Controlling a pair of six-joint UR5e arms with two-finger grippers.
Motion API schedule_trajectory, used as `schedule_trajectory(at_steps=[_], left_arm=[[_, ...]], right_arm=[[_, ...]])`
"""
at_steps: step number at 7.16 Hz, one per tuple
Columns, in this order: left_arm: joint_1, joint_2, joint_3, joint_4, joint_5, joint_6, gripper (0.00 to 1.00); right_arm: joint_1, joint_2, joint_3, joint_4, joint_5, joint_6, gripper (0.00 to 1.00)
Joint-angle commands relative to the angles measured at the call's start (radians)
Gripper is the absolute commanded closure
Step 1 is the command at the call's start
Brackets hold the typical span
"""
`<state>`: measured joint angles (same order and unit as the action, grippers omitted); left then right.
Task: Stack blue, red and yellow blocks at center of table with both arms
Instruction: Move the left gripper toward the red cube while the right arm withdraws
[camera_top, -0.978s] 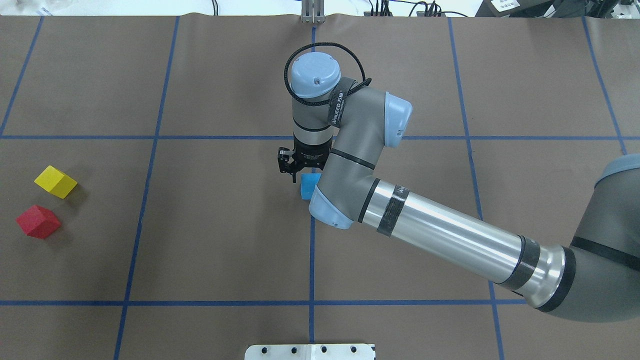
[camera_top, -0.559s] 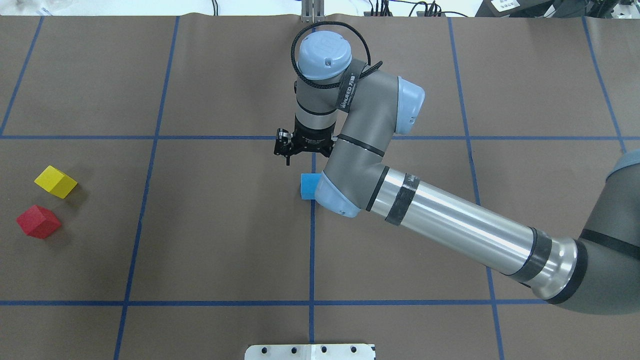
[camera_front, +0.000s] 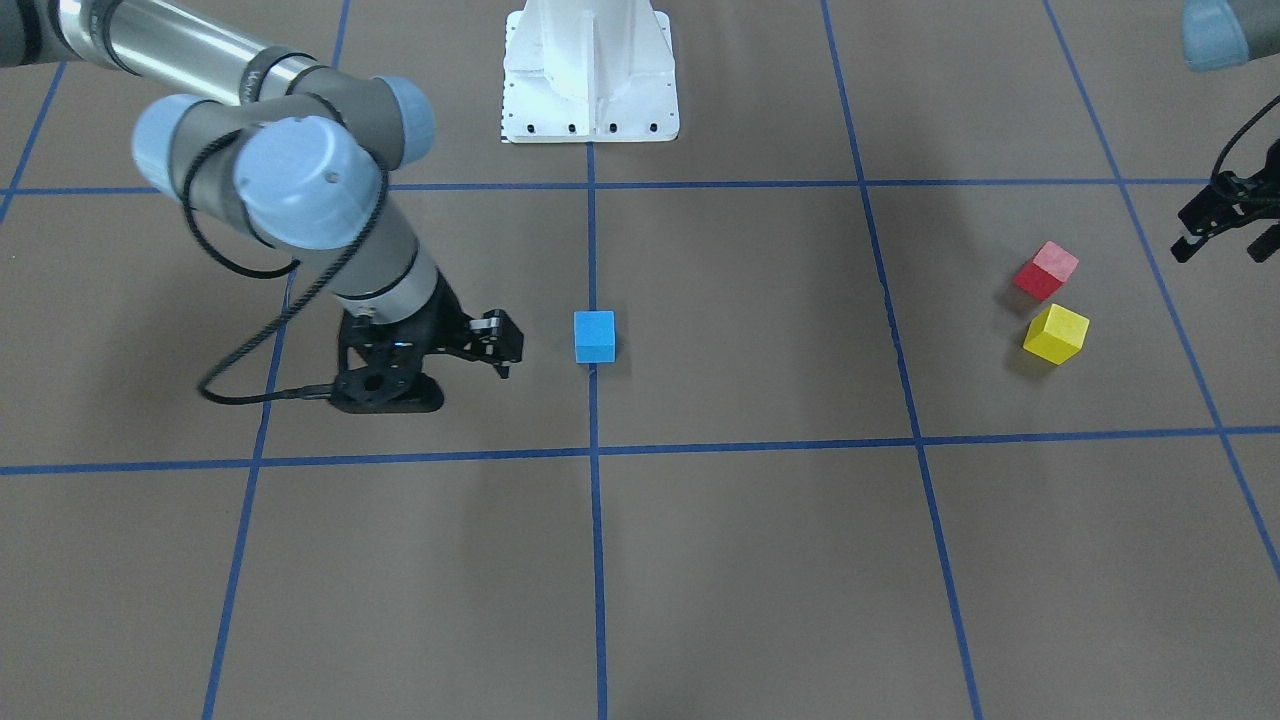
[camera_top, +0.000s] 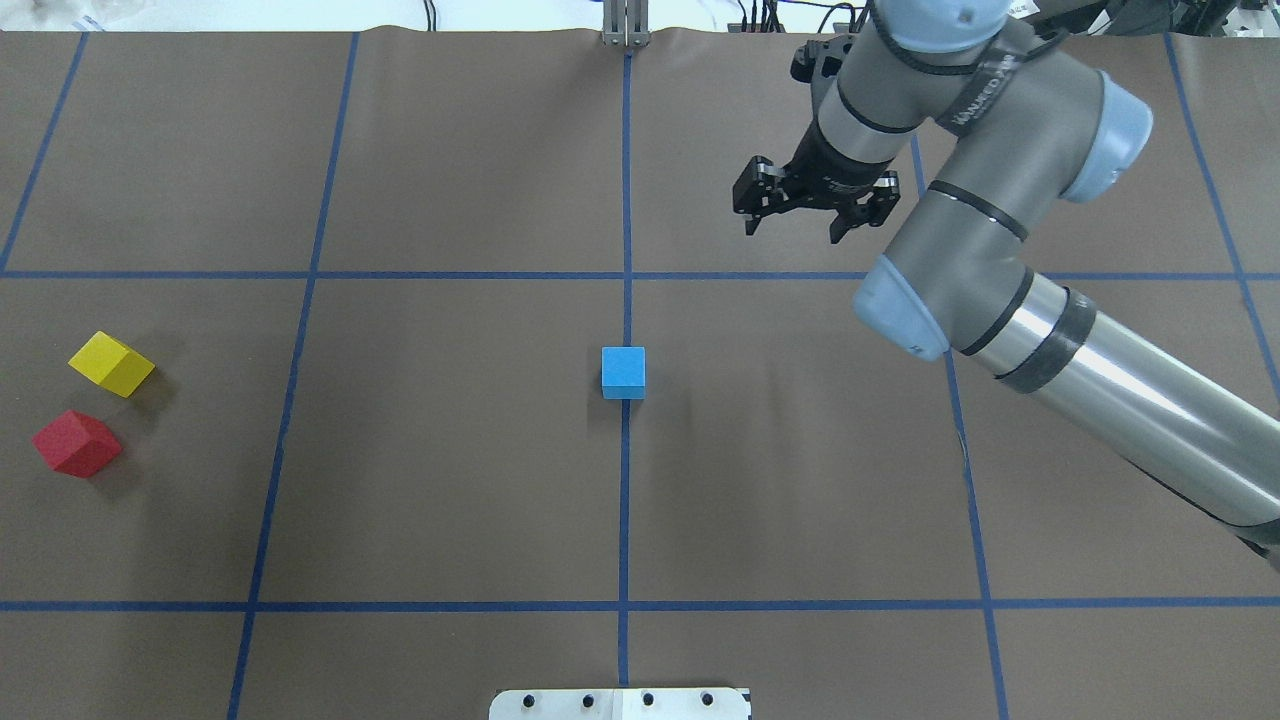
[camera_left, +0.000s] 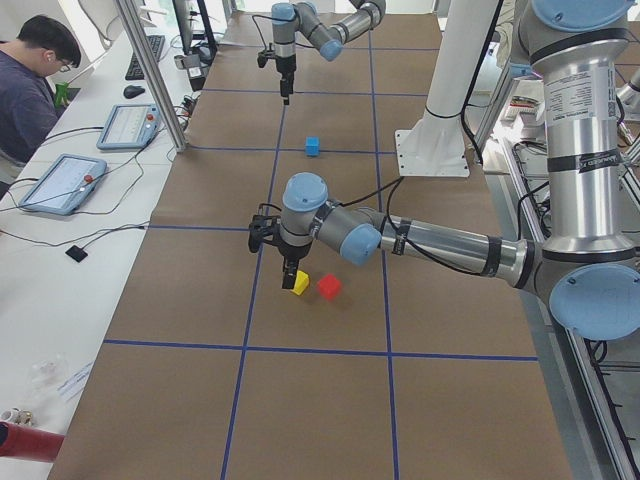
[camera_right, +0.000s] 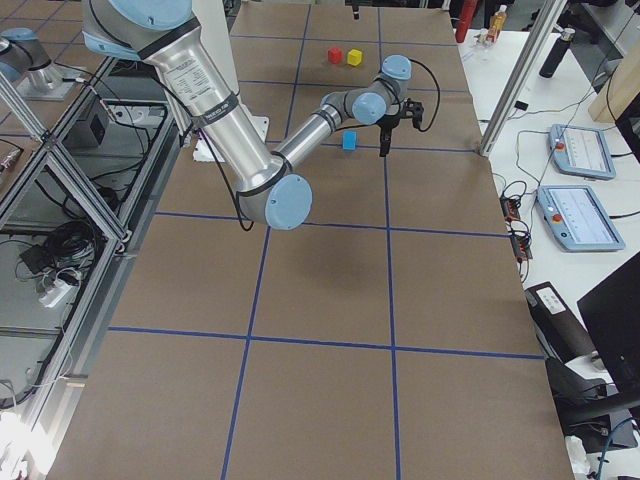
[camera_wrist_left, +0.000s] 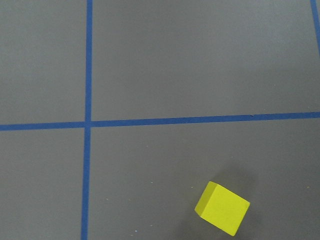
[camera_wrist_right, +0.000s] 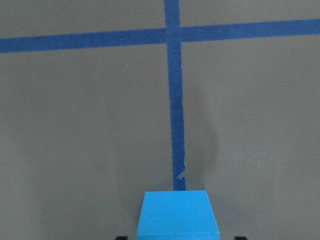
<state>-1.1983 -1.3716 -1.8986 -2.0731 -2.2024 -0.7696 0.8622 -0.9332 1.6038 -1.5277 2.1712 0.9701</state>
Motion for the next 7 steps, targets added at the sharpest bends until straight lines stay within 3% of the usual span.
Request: schedule_trajectory(at_steps=[1,4,7], left_arm=[[0.147,0.044,-0.004,-0.062,0.123,-0.097,0.0],[0.177,0.085,0.001,-0.104,0.127,-0.423,0.0],[0.328,0.092,0.0,-0.107,0.249,-0.577,0.0]], right_arm=[[0.066,-0.077,0.022,0.001,0.006,-0.158,0.01],[0.072,-0.081,0.018,0.001,0.002,-0.169,0.01],[0.072,-0.081,0.007,0.003,-0.005,-0.169,0.01]])
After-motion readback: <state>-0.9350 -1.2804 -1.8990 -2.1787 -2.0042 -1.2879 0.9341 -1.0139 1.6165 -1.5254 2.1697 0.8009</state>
